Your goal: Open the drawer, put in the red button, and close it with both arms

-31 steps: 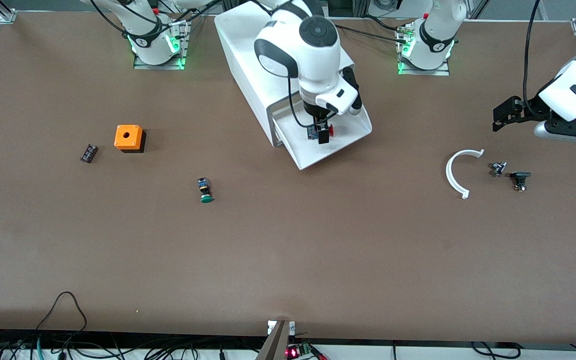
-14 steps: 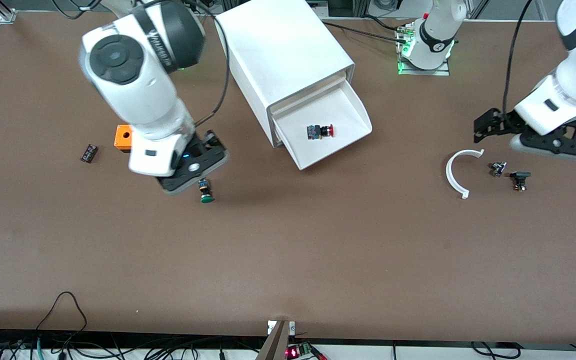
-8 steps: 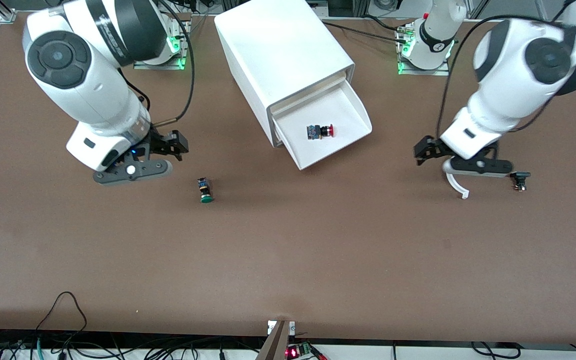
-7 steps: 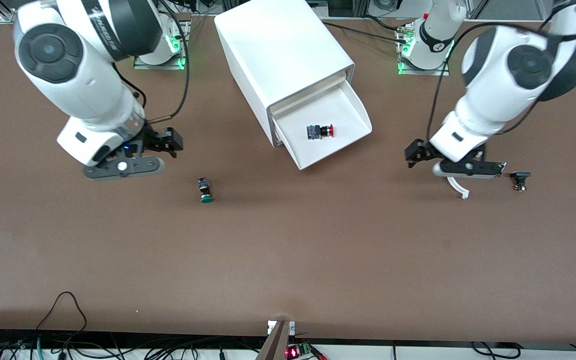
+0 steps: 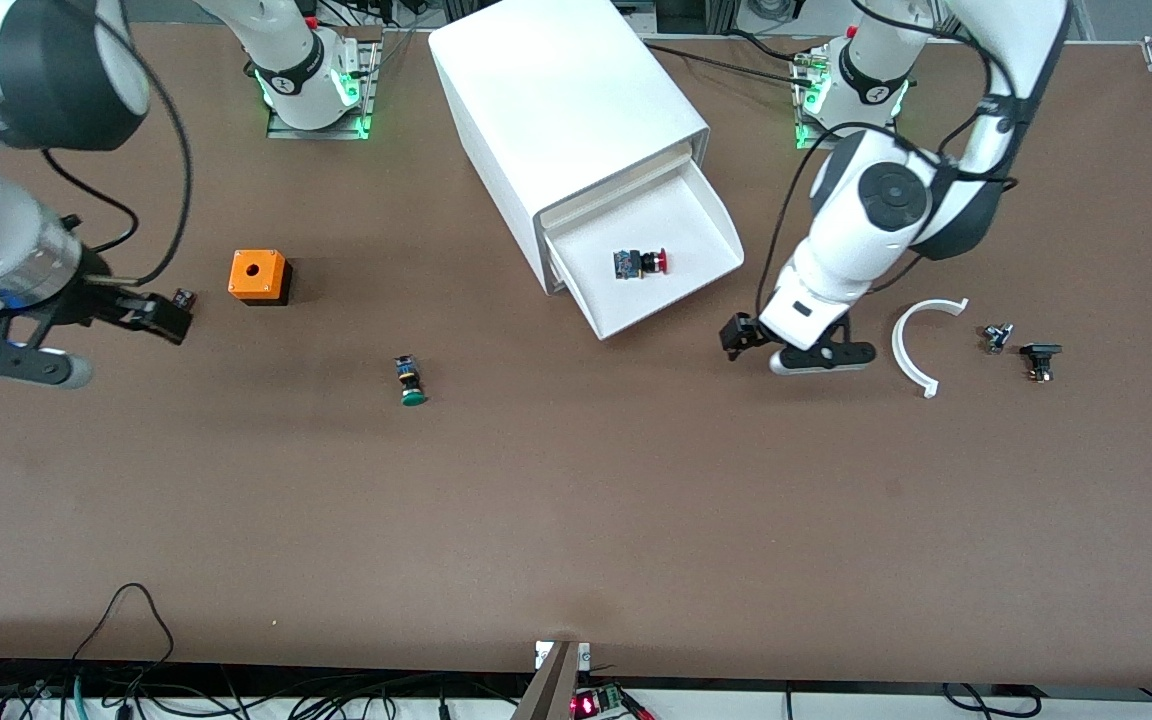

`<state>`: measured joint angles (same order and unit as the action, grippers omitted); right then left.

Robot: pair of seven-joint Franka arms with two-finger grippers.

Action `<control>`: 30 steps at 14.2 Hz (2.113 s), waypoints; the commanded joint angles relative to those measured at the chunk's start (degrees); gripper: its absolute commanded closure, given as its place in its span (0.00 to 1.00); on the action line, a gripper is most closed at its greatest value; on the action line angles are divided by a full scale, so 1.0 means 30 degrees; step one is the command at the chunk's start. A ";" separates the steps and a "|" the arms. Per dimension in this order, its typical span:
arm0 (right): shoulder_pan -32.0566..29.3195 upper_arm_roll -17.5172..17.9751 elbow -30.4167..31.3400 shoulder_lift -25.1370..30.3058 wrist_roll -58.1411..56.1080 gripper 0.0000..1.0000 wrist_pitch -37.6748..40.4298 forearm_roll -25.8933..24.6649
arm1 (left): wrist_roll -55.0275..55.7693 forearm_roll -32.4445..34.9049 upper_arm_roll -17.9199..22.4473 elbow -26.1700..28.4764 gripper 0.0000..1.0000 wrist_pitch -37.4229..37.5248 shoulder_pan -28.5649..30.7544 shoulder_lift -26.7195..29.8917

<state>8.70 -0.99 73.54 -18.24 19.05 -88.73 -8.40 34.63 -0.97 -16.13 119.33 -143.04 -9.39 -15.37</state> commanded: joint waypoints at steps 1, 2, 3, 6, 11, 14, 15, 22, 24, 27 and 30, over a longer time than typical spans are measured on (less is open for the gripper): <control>-0.1197 0.0183 0.2901 0.1800 0.0213 0.00 -0.1706 0.0425 | 0.1433 -0.0203 0.0105 0.0971 0.00 -0.1010 -0.1203 -0.0150; -0.1724 0.0184 0.3519 0.2065 -0.0339 0.00 -0.2323 0.0860 | 0.1609 -0.0203 0.0076 0.1265 0.00 -0.1041 -0.1352 -0.0121; -0.2164 0.0097 0.3873 0.2126 -0.1533 0.00 -0.2387 0.1358 | 0.1640 -0.0203 0.0046 0.1616 0.00 -0.1012 -0.1556 -0.0034; -0.3076 0.0008 0.3993 0.2068 -0.3828 0.00 -0.2241 0.1773 | 0.1524 -0.0203 -0.1295 0.2643 0.00 -0.0867 -0.1763 0.0348; -0.3077 -0.0197 0.6156 0.3587 -0.4475 0.00 -0.2734 0.1860 | 0.1260 -0.0203 -0.3349 0.3202 0.00 0.0420 -0.1793 0.1254; -0.3077 -0.0575 0.6570 0.3737 -0.5610 0.00 -0.2856 0.2065 | 0.1260 -0.0203 -0.4257 0.3202 0.00 0.1417 -0.1792 0.1666; -0.3077 -0.1013 0.6717 0.3796 -0.6372 0.00 -0.2856 0.2385 | 0.1260 -0.0203 -0.4435 0.3202 0.00 0.1420 -0.1764 0.1695; -0.3018 -0.0930 0.8414 0.5229 -0.6584 0.00 -0.3790 0.2593 | 0.1260 -0.0232 -0.4700 0.3290 0.00 0.1478 -0.1530 0.1842; -0.3018 -0.0900 0.8739 0.5524 -0.6672 0.00 -0.3912 0.2564 | 0.1260 -0.0204 -0.4729 0.3261 0.00 0.1449 -0.1470 0.1871; -0.3018 -0.0900 0.9381 0.5991 -0.6760 0.00 -0.4027 0.2564 | 0.1376 -0.0233 -0.5107 0.3290 0.00 0.1478 -0.1529 0.1930; -0.3018 -0.0900 1.0553 0.6841 -0.6760 0.00 -0.4203 0.2564 | 0.1319 -0.0321 -0.5257 0.3290 0.00 0.1478 -0.1471 0.1959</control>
<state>-0.33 -3.76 100.65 -1.42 -0.34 -99.83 -1.76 39.12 -0.97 -31.24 127.79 -139.21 -14.31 -11.63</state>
